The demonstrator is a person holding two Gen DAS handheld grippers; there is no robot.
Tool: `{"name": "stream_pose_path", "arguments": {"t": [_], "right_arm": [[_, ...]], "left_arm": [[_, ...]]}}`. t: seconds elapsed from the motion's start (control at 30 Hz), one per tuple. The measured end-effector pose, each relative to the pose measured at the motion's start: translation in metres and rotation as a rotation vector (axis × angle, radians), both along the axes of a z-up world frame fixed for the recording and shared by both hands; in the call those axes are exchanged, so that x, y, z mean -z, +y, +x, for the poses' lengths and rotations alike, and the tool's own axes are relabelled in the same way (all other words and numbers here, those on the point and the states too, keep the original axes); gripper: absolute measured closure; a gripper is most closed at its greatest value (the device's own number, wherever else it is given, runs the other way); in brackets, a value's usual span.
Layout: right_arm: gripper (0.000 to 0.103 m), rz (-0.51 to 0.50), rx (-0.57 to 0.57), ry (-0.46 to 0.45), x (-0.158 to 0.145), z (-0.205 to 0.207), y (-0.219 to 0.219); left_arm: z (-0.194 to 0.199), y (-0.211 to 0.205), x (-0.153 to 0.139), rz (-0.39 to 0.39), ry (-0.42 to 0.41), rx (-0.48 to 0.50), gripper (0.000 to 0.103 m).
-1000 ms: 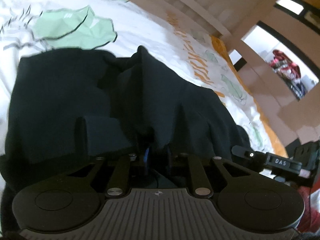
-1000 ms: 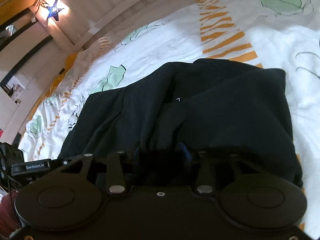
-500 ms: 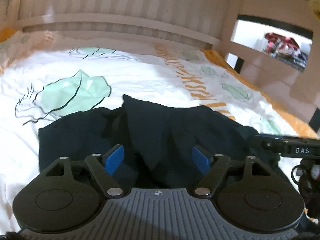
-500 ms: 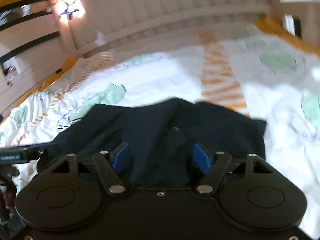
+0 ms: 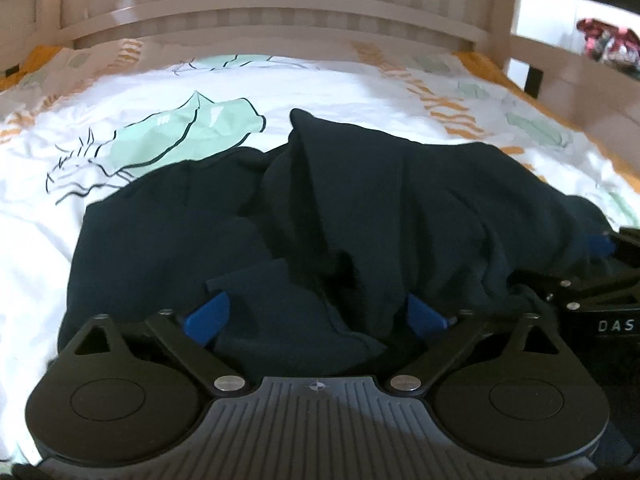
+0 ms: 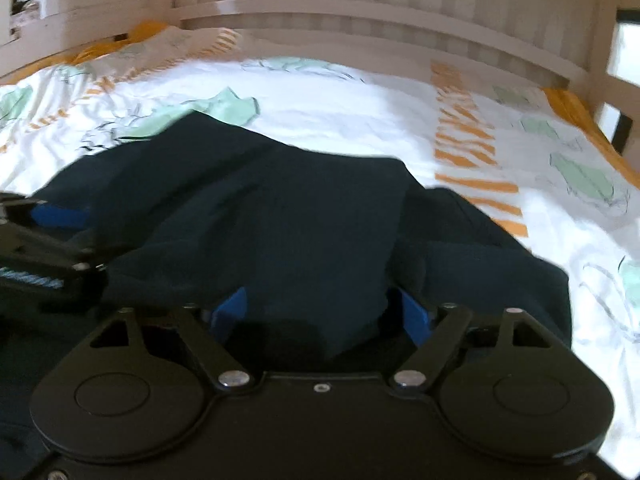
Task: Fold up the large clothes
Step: 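Open both grippers and release the folded hoodie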
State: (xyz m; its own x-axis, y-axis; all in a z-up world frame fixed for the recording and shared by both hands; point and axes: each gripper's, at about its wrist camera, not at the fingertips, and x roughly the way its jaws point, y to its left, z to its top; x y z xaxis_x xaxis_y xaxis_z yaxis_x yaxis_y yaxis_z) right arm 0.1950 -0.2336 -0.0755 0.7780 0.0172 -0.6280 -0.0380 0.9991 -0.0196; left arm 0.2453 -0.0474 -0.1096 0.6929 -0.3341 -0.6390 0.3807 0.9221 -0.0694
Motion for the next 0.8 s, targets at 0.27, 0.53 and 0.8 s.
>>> {"name": "stream_pose_path", "arguments": {"t": [0.27,0.53,0.8], "right_arm": [[0.016,0.015,-0.005,-0.030,0.004,-0.007,-0.001],[0.001,0.113,-0.019,-0.048,-0.025,-0.036,-0.016],[0.001,0.226,0.043,-0.083,-0.066,-0.109,-0.042]], "left_arm": [[0.005,0.014,-0.002,-0.081,0.052,-0.011,0.000],[-0.024,0.043,-0.039,-0.157,0.053,-0.047,0.000],[-0.081,0.080,-0.083,-0.128,-0.003,-0.012,0.000]]}}
